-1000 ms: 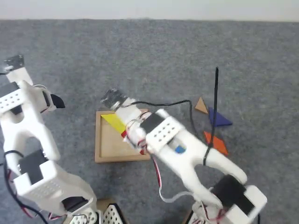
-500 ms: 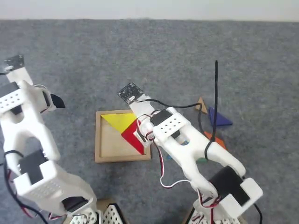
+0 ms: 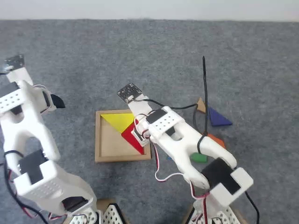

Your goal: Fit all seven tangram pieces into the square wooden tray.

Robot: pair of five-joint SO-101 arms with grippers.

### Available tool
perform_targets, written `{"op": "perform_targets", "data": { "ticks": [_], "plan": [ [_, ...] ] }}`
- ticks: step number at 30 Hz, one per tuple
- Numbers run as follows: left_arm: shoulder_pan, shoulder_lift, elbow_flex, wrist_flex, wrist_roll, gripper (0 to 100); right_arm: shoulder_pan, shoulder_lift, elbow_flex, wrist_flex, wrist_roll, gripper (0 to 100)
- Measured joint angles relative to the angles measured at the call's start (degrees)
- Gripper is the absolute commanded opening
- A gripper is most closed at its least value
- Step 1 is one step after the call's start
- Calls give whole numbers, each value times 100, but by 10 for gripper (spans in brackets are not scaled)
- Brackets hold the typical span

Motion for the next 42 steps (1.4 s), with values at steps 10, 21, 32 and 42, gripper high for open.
{"op": "perform_targets", "data": {
  "ticks": [10, 21, 32, 42],
  "plan": [
    [0, 0, 0, 0, -9, 287, 70, 484, -563, 299, -255, 23],
    [0, 0, 0, 0, -9, 287, 1187, 598, -923, 308, -246, 19],
    [53, 0, 0, 18, -141, 287, 2198, 651, -1635, 756, -519, 24],
    [703, -1451, 18, 598, -158, 285, 2163, 642, -1644, 967, -642, 266]
  ]
}}
